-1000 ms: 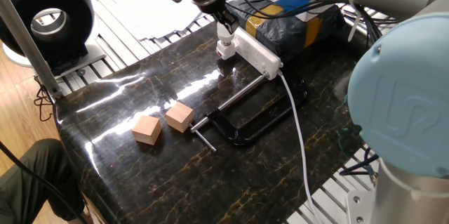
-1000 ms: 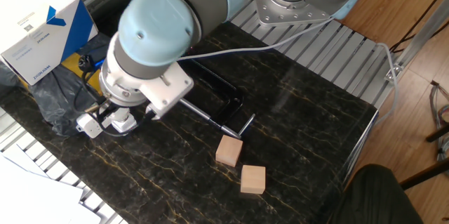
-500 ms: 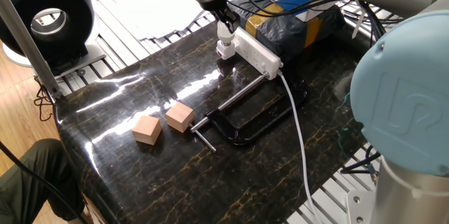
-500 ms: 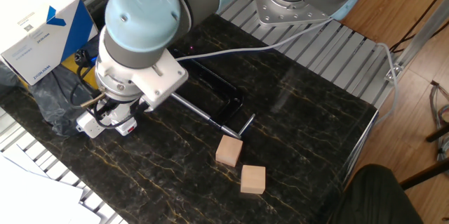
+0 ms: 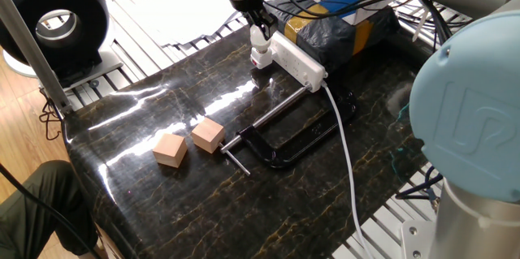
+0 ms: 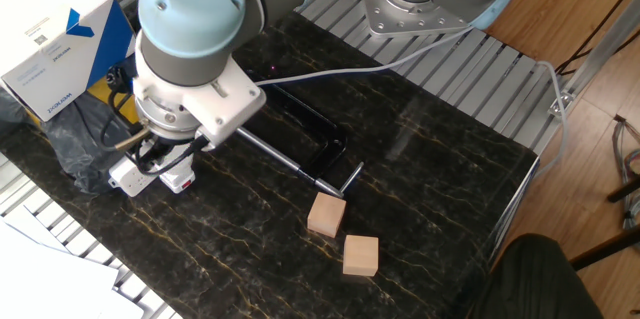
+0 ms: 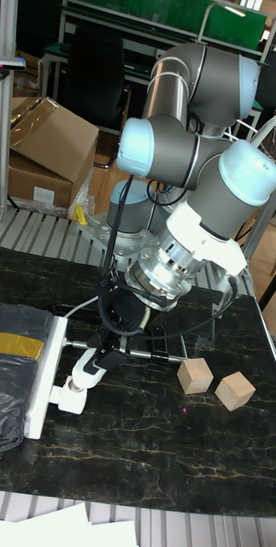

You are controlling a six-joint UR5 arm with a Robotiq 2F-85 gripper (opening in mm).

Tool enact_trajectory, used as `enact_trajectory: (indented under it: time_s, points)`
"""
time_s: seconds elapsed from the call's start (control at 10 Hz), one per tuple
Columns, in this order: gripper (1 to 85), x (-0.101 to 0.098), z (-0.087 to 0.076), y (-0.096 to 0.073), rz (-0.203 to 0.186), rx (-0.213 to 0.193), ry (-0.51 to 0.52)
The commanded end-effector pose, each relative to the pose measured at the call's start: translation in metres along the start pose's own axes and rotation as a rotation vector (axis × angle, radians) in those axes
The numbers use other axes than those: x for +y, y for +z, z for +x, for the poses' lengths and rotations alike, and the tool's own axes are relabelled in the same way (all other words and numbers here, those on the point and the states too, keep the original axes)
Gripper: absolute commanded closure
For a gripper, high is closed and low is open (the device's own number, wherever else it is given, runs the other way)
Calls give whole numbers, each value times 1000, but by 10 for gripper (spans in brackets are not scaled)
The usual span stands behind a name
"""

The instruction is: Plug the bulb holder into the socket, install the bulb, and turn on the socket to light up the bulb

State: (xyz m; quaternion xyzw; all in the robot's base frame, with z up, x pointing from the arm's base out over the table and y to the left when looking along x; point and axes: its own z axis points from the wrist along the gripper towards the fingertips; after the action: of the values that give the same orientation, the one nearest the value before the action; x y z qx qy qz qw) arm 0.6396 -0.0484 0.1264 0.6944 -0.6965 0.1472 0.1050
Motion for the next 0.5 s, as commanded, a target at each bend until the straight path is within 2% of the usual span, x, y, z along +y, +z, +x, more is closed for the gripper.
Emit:
enact_trajectory:
  time_s: [0.0,0.4]
  points:
    - [343,1,0,-1,5,-32,-3]
    - [343,3,1,-3,3,-41,-10]
